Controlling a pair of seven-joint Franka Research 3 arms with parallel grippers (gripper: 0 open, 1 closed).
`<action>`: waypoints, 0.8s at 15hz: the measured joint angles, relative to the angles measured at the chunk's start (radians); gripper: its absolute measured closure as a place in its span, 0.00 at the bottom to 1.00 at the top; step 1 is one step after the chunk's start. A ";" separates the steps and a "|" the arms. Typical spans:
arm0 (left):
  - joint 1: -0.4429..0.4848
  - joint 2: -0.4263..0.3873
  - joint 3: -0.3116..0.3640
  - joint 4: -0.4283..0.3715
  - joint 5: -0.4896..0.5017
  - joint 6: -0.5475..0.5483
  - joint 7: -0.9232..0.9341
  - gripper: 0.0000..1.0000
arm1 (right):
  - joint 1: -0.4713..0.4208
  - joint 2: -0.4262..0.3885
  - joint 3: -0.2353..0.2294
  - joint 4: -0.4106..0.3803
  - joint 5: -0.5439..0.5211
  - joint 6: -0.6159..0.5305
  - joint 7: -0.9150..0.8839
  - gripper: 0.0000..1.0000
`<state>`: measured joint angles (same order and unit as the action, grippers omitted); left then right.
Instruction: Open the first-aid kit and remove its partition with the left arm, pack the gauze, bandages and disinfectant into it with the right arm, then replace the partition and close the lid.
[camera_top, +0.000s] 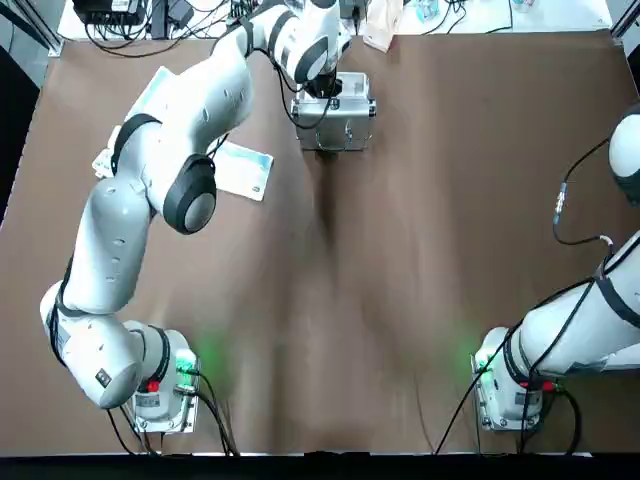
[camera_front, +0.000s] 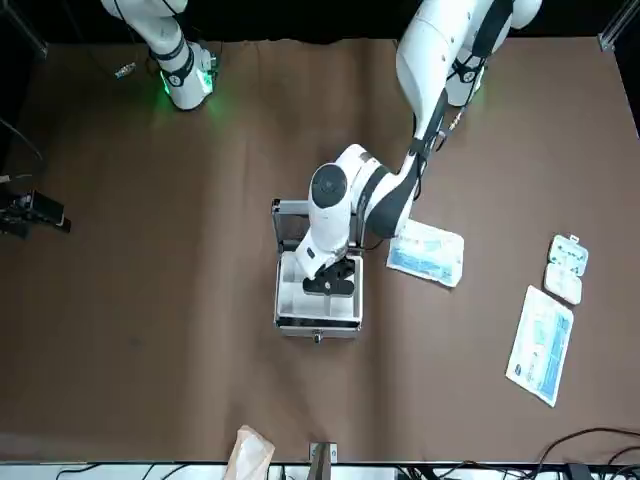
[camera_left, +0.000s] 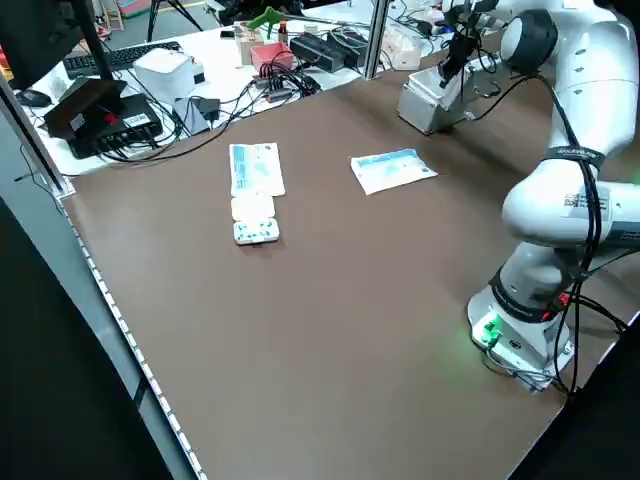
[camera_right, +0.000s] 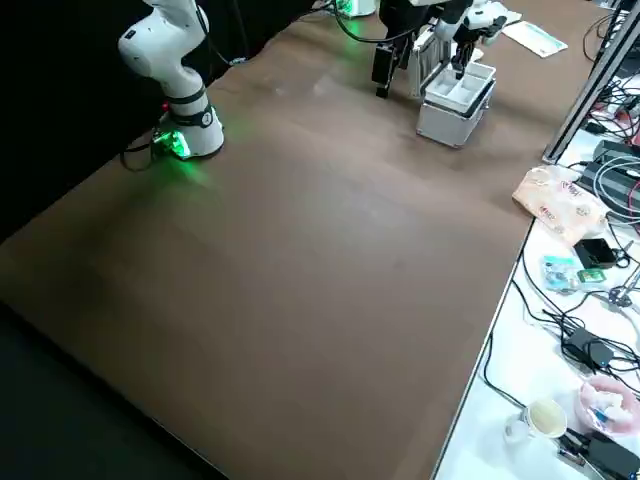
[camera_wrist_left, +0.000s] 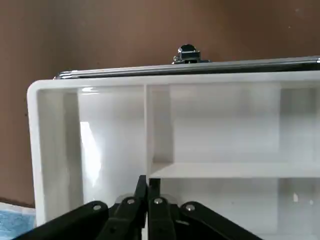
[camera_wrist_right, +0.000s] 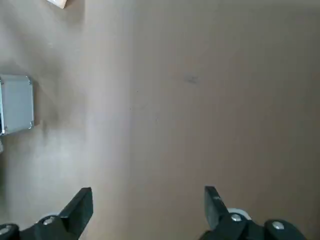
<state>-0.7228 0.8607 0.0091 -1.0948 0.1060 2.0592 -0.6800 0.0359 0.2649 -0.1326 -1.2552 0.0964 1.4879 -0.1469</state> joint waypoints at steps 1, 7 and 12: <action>0.000 0.000 0.000 0.000 0.000 0.000 0.000 0.96 | 0.000 0.000 0.000 0.000 0.000 0.000 0.000 0.01; 0.000 0.001 0.000 0.000 0.000 0.002 0.000 0.96 | 0.002 0.000 0.000 0.000 0.000 0.000 0.000 0.01; 0.002 0.014 0.001 -0.004 -0.001 0.026 -0.028 0.96 | 0.002 0.000 0.000 0.000 0.000 0.000 0.000 0.01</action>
<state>-0.7208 0.8742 0.0102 -1.0988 0.1050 2.0855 -0.7080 0.0378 0.2649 -0.1323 -1.2552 0.0964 1.4879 -0.1469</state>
